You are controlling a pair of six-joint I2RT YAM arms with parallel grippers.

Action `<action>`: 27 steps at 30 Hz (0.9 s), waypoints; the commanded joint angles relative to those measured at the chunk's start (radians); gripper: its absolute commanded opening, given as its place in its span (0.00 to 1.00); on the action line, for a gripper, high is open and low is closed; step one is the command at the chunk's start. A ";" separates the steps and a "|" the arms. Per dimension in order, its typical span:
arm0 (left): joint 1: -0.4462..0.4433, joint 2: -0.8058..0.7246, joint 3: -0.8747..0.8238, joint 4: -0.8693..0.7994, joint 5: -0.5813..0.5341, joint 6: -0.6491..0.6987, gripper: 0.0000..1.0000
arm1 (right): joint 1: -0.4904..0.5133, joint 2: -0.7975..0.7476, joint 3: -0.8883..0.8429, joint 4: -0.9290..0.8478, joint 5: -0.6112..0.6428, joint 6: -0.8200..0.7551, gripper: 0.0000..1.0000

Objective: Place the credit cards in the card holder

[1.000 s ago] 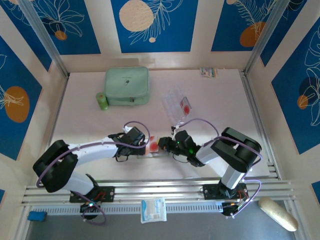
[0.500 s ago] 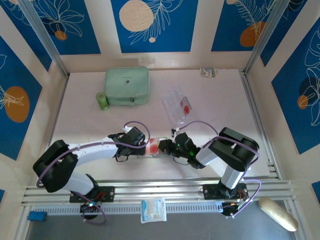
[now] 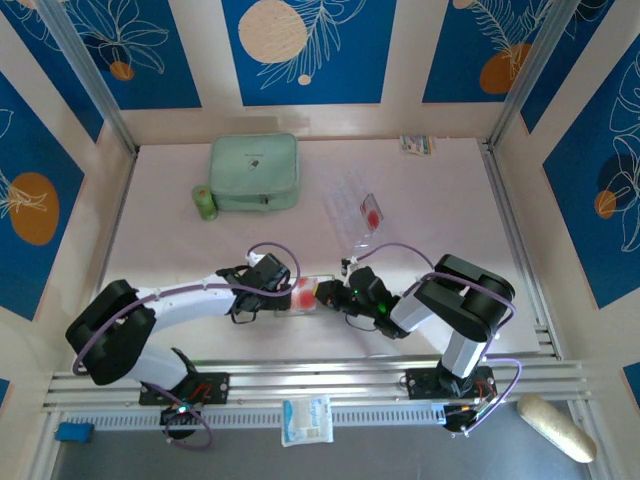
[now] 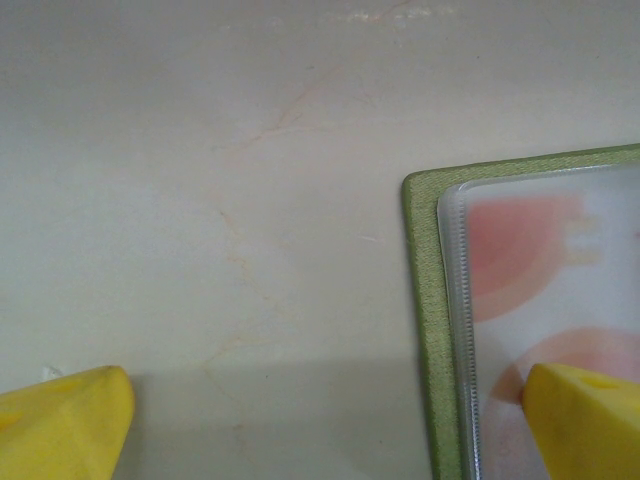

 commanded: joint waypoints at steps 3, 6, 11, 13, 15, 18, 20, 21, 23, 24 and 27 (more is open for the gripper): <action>-0.009 -0.006 -0.015 -0.039 -0.019 -0.004 1.00 | 0.014 -0.015 -0.012 -0.072 0.019 0.001 0.00; -0.008 -0.006 -0.015 -0.038 -0.020 -0.003 1.00 | 0.015 -0.022 -0.011 -0.090 0.025 0.005 0.00; -0.008 -0.006 -0.015 -0.039 -0.019 -0.004 1.00 | 0.017 -0.028 -0.008 -0.120 0.035 0.015 0.00; -0.008 -0.005 -0.017 -0.039 -0.021 -0.004 1.00 | 0.018 -0.033 -0.007 -0.133 0.041 0.021 0.00; -0.007 -0.006 -0.017 -0.039 -0.020 -0.003 1.00 | 0.019 -0.035 -0.004 -0.150 0.042 0.024 0.00; -0.008 -0.006 -0.017 -0.039 -0.021 -0.004 1.00 | 0.019 -0.037 0.009 -0.181 0.037 0.026 0.00; -0.009 -0.006 -0.017 -0.039 -0.022 -0.004 1.00 | 0.020 -0.034 0.015 -0.193 0.035 0.027 0.00; -0.008 -0.005 -0.017 -0.039 -0.022 -0.004 1.00 | 0.018 -0.033 0.019 -0.200 0.033 0.029 0.00; -0.008 -0.006 -0.017 -0.039 -0.020 -0.004 1.00 | 0.018 -0.028 0.028 -0.215 0.024 0.030 0.00; -0.008 -0.006 -0.017 -0.039 -0.021 -0.004 1.00 | 0.017 -0.023 0.033 -0.220 0.018 0.031 0.00; -0.008 -0.006 -0.017 -0.039 -0.021 -0.003 1.00 | 0.013 -0.012 0.046 -0.232 -0.001 0.030 0.00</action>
